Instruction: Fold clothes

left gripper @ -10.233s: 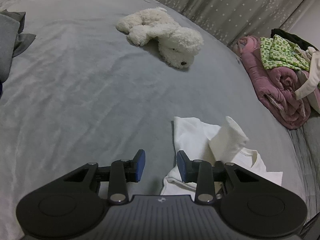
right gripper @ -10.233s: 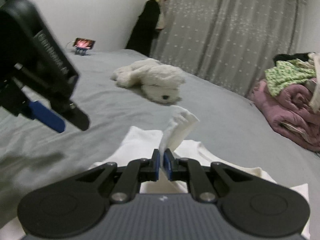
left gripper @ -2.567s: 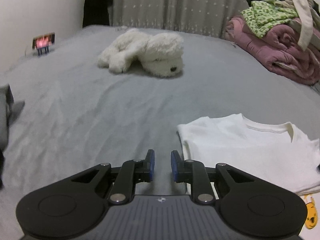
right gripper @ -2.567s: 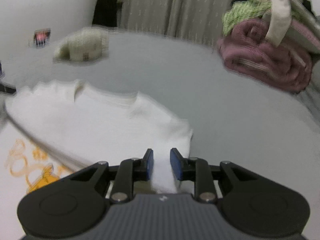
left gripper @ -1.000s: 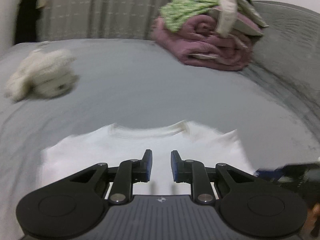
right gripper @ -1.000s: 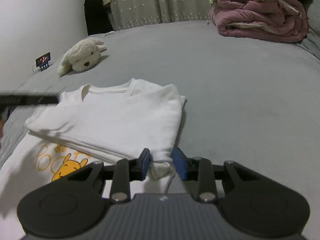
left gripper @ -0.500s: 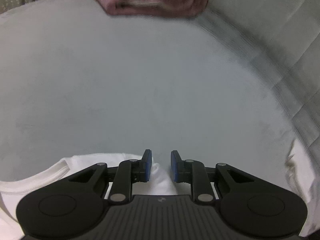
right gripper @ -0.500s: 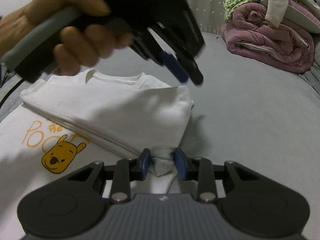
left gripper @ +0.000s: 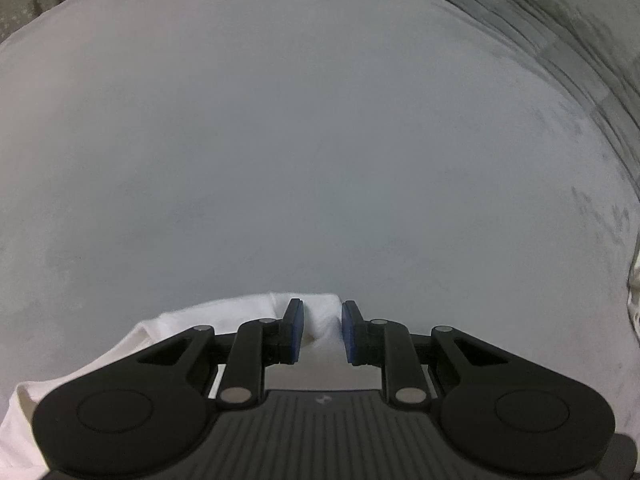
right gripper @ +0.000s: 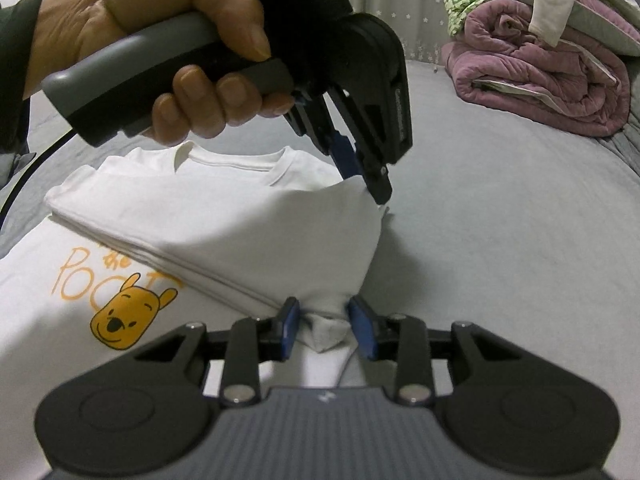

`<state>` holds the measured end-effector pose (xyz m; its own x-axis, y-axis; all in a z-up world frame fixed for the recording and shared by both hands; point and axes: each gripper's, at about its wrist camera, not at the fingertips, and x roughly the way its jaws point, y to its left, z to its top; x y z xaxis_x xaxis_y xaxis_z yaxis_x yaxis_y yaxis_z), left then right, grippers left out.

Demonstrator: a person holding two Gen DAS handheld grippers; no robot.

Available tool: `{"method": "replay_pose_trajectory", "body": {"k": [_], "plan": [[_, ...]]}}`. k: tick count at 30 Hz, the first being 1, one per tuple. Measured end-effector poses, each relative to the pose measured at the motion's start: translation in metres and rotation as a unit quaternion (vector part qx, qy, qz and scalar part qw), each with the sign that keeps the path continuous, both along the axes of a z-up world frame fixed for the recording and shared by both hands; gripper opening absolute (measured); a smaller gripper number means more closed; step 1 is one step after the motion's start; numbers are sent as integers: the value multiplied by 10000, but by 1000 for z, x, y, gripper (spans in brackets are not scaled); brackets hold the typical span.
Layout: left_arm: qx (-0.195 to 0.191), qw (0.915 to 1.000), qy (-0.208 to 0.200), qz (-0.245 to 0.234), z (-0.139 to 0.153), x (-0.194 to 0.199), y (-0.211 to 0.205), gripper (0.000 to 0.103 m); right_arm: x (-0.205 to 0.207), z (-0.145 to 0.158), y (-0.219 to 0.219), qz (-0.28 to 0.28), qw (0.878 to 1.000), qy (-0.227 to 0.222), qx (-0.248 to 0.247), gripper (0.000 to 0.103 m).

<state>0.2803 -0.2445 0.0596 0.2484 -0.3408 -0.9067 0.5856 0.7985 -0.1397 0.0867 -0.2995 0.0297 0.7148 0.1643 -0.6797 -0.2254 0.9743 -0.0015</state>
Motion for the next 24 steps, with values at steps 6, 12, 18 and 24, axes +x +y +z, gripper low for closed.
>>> {"method": "replay_pose_trajectory", "body": {"k": [6,12,18,24], "plan": [[-461,9988,127,101,-3,6,0,20,1,0,-1,15,10000,3,7,31],[-1170,9931,12,72,-2,4,14,12,0,-1,1,7,10000,-17,-26,31],[-1118,9937,-14,62,-6,4,15,11,-1,-1,2,-2,10000,-13,-41,32],[-824,9966,14,-12,-7,5,9,17,3,0,-2,10,10000,15,-21,32]]}}
